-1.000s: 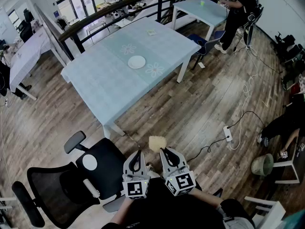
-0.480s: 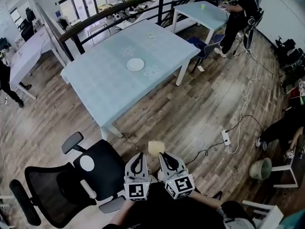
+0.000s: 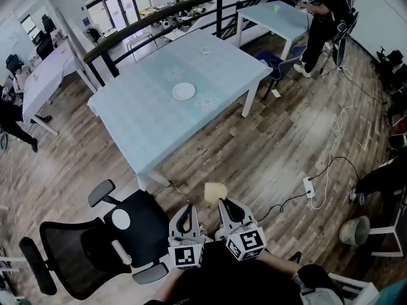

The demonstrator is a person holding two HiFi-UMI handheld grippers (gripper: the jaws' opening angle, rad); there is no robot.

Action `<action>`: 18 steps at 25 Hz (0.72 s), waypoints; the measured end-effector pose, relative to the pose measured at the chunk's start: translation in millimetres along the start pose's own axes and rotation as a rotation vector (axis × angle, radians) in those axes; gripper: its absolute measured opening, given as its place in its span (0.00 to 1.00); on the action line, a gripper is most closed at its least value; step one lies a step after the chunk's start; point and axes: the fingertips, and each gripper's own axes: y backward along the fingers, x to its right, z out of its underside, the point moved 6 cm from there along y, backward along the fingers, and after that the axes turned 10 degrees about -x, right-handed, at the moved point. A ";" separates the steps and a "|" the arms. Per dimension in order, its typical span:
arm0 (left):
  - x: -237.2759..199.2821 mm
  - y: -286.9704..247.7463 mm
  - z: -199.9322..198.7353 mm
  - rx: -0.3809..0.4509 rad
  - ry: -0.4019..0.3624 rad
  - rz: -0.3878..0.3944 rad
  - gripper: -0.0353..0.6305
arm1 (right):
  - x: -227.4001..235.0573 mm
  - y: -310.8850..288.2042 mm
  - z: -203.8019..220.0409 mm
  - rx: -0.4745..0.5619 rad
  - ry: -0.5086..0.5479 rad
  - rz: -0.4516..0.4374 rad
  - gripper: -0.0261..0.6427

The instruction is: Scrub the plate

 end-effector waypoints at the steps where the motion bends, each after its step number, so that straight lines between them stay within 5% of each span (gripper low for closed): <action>1: 2.3 -2.1 -2.3 0.009 -0.003 -0.011 0.07 | 4.6 -0.1 -3.1 0.003 0.002 -0.006 0.09; 8: 31.1 -17.1 3.8 0.030 0.068 -0.055 0.07 | 35.1 5.6 -9.4 0.011 0.031 -0.028 0.09; 14: 40.7 -34.2 -7.2 0.054 0.022 -0.037 0.07 | 54.0 6.3 -10.5 0.015 0.026 -0.012 0.09; 18: 37.1 -48.5 0.8 0.036 0.073 -0.038 0.07 | 61.2 -3.6 -13.1 0.005 0.032 -0.009 0.09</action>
